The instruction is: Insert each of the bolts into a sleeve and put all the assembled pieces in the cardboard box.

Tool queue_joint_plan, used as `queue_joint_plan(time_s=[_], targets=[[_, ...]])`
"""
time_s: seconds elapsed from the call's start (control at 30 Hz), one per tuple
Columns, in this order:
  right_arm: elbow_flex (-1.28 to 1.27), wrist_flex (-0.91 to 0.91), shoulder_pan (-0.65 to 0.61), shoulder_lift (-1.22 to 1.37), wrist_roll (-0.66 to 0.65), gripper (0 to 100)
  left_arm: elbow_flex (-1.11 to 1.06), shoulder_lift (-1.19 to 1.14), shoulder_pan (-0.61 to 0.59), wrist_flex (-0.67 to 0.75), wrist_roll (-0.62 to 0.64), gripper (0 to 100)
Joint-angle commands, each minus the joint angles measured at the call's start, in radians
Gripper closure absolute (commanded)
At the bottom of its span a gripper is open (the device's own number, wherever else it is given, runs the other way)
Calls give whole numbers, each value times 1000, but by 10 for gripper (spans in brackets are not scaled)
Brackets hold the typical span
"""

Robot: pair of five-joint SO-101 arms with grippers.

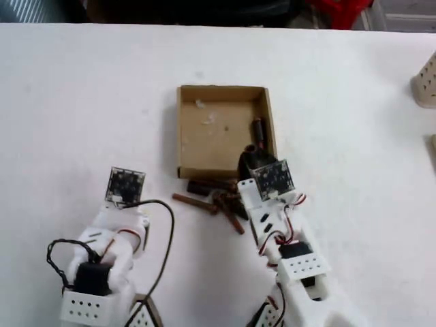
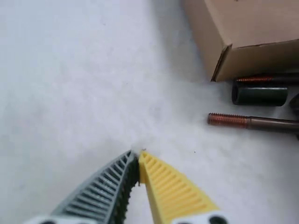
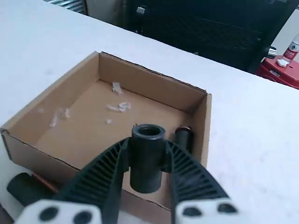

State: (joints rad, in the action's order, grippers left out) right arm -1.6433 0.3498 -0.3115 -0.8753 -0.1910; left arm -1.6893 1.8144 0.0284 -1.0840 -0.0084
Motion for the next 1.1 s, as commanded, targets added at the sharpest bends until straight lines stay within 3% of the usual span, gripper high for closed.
queue_joint_plan(time_s=[0.0, 0.23, 0.4, 0.6, 0.8, 1.07], targets=[[-21, 114, -22, -28, 160, 982, 58, 8, 13, 35, -55, 976], [-34, 159, -28, -16, 235, 982, 137, -148, 13, 103, -80, 976], [-34, 177, -19, -16, 235, 982, 552, -685, 22, 60, -38, 973], [-34, 171, 81, -15, 235, 982, 1030, -1274, 133, -150, -52, 973], [-34, 153, 173, -15, 229, 982, 1177, -1445, 255, -161, -324, 973], [-34, 108, 252, -15, 229, 982, 1229, -1589, 378, -147, -549, 958]])
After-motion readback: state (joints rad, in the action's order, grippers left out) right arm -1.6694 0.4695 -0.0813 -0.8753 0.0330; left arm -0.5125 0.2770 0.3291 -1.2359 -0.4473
